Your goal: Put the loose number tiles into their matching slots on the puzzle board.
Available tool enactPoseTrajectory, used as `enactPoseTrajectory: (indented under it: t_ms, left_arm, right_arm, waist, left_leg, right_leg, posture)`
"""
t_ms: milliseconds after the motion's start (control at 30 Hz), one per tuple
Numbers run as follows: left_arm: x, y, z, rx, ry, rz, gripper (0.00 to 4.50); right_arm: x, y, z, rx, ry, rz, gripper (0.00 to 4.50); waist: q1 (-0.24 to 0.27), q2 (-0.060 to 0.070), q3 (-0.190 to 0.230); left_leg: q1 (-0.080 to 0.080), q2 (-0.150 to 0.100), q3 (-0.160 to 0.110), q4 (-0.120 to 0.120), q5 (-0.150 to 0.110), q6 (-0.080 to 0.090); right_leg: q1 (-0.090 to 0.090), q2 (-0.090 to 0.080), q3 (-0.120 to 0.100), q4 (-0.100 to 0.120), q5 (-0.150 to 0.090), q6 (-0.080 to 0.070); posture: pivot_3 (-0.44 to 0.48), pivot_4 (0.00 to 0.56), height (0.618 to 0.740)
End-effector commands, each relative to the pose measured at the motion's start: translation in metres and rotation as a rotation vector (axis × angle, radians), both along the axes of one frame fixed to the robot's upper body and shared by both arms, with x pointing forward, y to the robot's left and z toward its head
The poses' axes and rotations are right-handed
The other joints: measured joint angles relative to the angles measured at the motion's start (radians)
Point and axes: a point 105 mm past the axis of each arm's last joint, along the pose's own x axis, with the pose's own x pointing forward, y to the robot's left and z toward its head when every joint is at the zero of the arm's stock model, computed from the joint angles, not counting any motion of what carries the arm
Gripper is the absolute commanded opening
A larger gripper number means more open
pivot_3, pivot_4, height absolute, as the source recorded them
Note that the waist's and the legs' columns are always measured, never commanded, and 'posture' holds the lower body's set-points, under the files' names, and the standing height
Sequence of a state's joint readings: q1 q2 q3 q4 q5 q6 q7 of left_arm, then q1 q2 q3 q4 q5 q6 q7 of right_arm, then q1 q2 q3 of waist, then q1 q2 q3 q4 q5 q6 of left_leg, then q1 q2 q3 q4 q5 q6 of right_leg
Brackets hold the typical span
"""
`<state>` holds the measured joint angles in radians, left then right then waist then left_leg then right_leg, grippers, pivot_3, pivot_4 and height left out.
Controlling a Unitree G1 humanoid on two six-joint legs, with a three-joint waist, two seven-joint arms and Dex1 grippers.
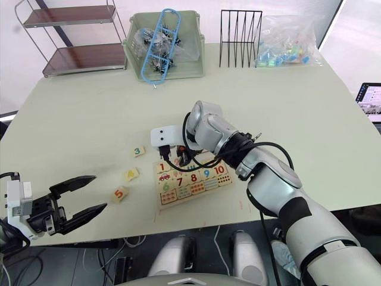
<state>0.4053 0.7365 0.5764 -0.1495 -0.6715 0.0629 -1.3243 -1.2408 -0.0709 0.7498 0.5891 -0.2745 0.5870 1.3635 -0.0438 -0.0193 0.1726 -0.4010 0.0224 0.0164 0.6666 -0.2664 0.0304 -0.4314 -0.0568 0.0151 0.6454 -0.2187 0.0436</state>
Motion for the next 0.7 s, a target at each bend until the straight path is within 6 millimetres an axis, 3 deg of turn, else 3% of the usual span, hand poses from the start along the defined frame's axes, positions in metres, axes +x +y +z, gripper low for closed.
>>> enactPoseTrajectory:
  t_ms: [33, 700]
  left_arm:
    - [-0.0009, -0.0029, 0.0063, 0.000, -0.027, -0.016, 4.50]
    - [0.0004, -0.0046, 0.0039, -0.003, -0.026, -0.021, 4.50]
  right_arm:
    - [-0.0025, 0.0066, 0.0074, 0.017, -0.026, 0.021, 0.82]
    - [-0.0055, 0.0084, 0.0086, 0.030, 0.001, 0.005, 0.82]
  waist:
    - [0.000, 0.000, 0.000]
    - [0.000, 0.000, 0.000]
  left_leg:
    - [0.000, 0.000, 0.000, 0.000, 0.000, 0.000]
    - [0.000, 0.000, 0.000, 0.000, 0.000, 0.000]
  right_leg:
    - [0.000, 0.000, 0.000, 0.000, 0.000, 0.000]
    - [0.000, -0.001, 0.000, 0.000, 0.000, 0.000]
  posture:
    - [0.000, 0.150, 0.740]
    - [0.000, 0.150, 0.740]
